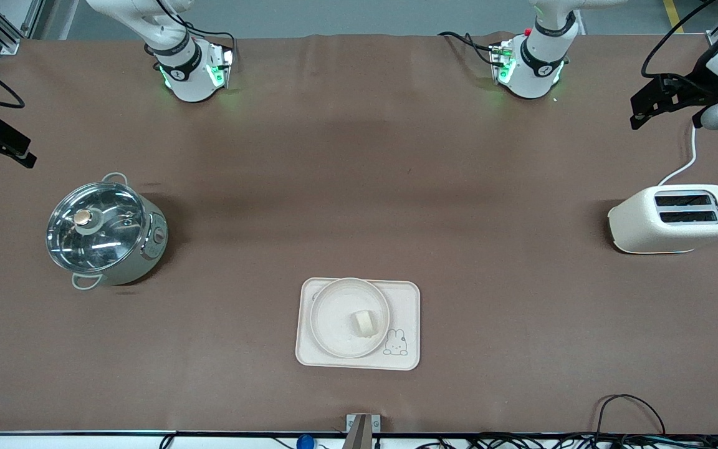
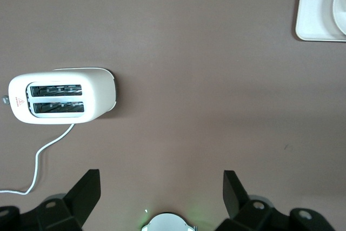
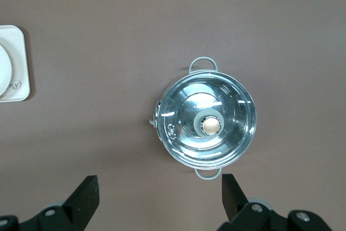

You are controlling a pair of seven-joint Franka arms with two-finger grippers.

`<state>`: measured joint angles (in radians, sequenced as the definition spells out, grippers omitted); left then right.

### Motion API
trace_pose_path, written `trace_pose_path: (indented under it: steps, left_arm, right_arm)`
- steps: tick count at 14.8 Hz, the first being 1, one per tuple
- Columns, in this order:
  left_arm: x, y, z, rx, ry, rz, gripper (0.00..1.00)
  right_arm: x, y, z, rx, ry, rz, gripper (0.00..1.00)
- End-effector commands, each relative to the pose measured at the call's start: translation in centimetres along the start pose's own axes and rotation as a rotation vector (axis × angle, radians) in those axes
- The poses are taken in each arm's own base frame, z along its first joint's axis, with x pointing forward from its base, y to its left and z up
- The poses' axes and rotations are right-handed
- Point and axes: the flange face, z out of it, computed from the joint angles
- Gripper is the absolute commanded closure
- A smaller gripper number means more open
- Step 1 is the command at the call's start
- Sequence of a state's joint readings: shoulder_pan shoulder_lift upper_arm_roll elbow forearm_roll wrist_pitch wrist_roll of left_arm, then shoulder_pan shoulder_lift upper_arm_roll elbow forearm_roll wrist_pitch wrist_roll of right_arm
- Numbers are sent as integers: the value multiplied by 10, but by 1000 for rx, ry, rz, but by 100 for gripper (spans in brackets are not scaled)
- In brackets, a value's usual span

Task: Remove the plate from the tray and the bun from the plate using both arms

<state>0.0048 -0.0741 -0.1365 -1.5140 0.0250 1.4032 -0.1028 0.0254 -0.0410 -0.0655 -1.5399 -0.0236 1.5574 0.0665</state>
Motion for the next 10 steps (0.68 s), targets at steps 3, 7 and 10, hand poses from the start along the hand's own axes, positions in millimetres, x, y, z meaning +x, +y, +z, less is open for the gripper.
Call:
trace_pose_path:
  steps: [3, 7, 10]
  left_arm:
    - [1, -1, -3, 3, 5, 12, 0]
    - [5, -4, -6, -3, 12, 9, 0]
    - [6, -5, -5, -3, 9, 9, 0]
  right_arm:
    - [-4, -4, 2, 18, -1, -19, 0]
    - [-1, -6, 6, 22, 2, -19, 0]
    - [11, -40, 21, 30, 14, -68, 0]
